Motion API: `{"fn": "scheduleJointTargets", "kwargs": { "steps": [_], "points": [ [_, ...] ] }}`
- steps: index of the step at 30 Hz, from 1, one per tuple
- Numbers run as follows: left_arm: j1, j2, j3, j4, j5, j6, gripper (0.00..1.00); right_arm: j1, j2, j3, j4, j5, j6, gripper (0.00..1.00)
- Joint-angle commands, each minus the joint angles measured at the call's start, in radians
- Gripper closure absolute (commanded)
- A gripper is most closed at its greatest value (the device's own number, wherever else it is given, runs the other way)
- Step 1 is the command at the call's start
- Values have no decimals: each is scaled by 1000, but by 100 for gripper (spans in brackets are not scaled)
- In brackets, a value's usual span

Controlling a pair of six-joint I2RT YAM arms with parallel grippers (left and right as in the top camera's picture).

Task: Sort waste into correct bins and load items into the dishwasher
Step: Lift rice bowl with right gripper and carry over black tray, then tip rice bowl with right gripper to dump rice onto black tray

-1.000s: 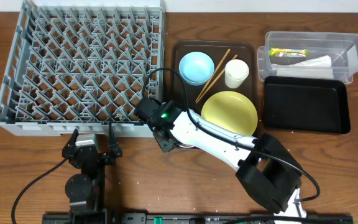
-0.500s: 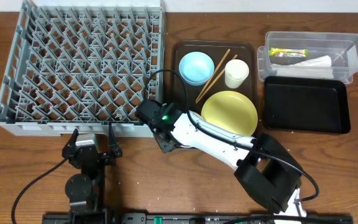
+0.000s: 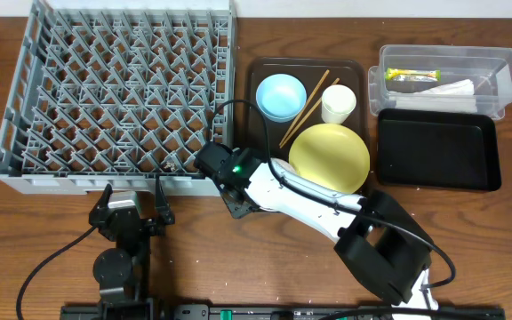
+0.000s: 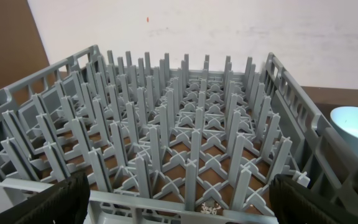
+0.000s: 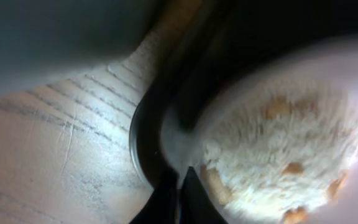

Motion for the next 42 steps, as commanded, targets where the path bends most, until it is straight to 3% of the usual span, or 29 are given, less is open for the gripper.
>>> {"fn": "scheduleJointTargets", "kwargs": {
  "steps": [1, 11, 20, 24, 32, 37, 42],
  "points": [
    [5, -5, -17, -36, -16, 5, 6, 1, -14, -12, -5, 8, 9, 99],
    [5, -5, -17, -36, -16, 5, 6, -4, -116, 29, -27, 8, -1, 99],
    [5, -5, -17, -36, -16, 5, 6, -139, -394, 48, -102, -48, 0, 99],
    [5, -5, -17, -36, -16, 5, 6, -283, -484, 47, -161, -115, -6, 99],
    [5, -5, -17, -36, -16, 5, 6, -628, -572, 0, -243, -297, -175, 99],
    [5, -5, -17, -36, -16, 5, 6, -940, -584, -90, -212, -571, -341, 99],
    [5, -5, -17, -36, -16, 5, 6, -1171, -584, -216, -116, -777, -414, 99]
  ]
}}
